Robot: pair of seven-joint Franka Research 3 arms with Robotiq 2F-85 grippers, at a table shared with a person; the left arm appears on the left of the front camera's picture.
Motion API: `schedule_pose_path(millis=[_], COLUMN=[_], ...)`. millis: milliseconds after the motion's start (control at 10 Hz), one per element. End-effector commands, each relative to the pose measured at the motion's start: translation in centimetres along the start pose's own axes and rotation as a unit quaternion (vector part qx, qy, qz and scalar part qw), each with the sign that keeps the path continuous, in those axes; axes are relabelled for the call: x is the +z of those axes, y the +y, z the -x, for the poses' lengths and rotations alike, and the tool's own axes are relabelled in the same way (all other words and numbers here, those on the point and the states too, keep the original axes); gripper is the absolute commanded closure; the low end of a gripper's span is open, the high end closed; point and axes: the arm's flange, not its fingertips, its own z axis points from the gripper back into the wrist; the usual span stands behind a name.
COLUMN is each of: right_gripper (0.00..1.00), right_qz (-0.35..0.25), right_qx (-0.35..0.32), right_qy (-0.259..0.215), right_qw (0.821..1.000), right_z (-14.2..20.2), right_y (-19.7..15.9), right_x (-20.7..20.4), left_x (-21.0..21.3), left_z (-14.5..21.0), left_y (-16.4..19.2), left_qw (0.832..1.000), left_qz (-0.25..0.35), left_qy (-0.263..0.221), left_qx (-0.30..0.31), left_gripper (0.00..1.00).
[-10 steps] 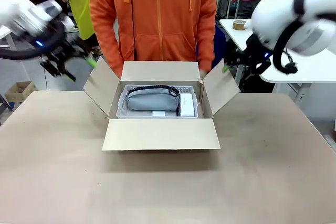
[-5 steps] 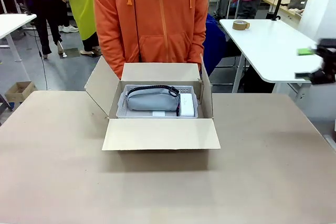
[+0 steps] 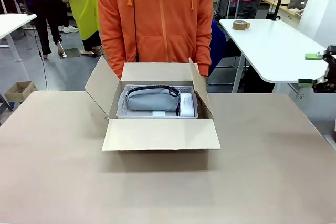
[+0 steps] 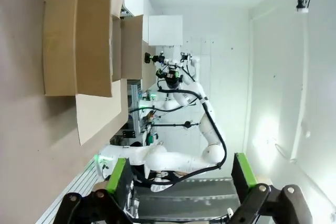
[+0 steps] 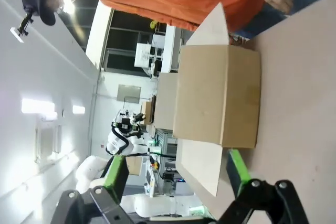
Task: Pack the gift set into the box.
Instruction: Press and hold the closed box until the human finishes sealing it.
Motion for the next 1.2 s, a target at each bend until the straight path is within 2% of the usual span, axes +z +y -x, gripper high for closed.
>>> schedule_pose_path(millis=[0,1100], right_gripper=[0.0,0.0], right_qz=[0.01,0.01], right_qx=[0.007,0.007], right_qy=[0.0,0.0], right_qw=[1.0,1.0], right_z=[0.22,0.22], right_y=[0.03,0.03], right_x=[0.58,0.58], left_x=[0.05,0.05], left_z=[0.53,0.53], left_y=[0.3,0.3], left_qw=[1.0,1.0], left_qz=[-0.009,-0.009], left_qy=[-0.002,-0.002], left_qx=[-0.009,-0.009], left_gripper=[0.0,0.0])
